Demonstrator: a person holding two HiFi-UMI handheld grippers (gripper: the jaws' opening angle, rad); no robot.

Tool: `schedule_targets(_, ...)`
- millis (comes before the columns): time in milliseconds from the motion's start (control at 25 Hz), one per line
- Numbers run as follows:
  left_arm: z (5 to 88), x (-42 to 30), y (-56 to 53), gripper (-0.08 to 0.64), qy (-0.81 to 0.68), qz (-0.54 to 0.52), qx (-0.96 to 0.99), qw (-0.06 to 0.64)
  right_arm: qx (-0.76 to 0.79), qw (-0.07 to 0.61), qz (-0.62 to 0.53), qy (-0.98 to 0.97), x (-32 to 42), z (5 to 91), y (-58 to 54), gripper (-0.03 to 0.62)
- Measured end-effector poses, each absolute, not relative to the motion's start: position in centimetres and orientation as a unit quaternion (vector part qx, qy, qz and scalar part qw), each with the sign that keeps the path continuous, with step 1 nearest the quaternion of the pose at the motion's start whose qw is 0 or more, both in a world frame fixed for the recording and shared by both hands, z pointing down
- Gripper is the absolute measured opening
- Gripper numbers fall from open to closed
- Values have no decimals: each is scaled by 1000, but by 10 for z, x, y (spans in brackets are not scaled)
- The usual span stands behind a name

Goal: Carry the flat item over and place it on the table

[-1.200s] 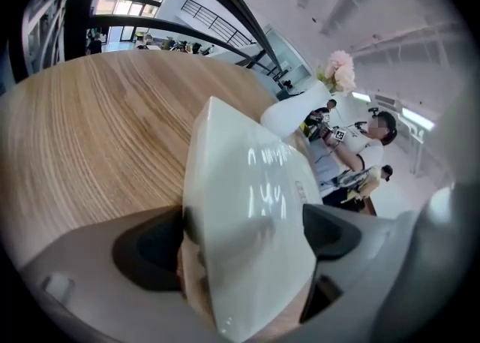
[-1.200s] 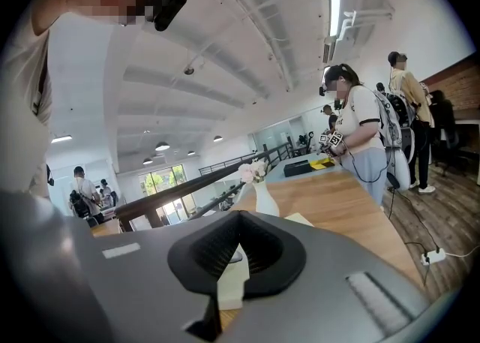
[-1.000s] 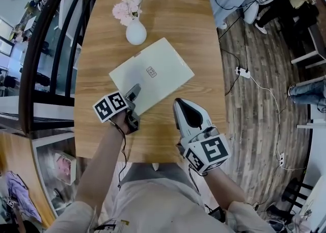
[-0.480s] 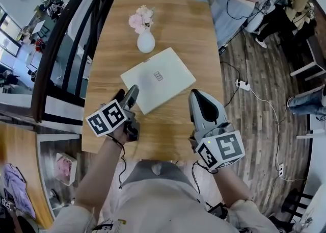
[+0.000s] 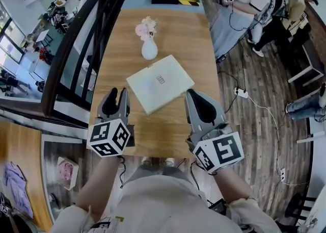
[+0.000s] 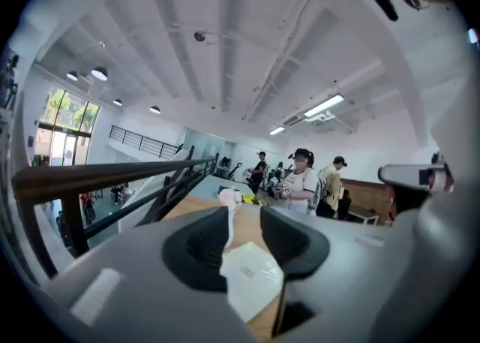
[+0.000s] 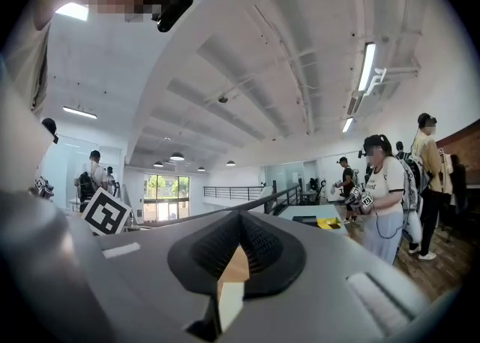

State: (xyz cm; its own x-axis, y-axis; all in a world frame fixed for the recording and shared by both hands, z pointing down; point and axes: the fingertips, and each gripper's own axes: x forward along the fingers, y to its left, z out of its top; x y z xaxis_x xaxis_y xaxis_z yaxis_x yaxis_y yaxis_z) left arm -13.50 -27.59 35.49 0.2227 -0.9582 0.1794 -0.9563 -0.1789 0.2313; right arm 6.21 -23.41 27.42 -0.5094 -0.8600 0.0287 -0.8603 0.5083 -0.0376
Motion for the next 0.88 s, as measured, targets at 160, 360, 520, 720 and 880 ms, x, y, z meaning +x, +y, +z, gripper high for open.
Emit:
schedule_targets(160,314,-126,-259,98,-619,-10,780,88,494,-14,-1,-869,64,247,-217,0)
schedule_targets(360,270,-121,-240,52,-621,-32,783,36,492,-27,-15,-870,68,226,-200,0)
schedule_targets(520,241,-114,-219,22,-612,-44,790,7,491,-28,-15,-871,70,220,-185,0)
schedule_targets(720,204,-113,-196,3,-594,-61,801,-41,500,-34,-8,-865,74,222,-174,0)
schedule_targets(880,203,-114,-185,3,-598,-36,797,-78,494,-41,6,-868,70,228,-166,0)
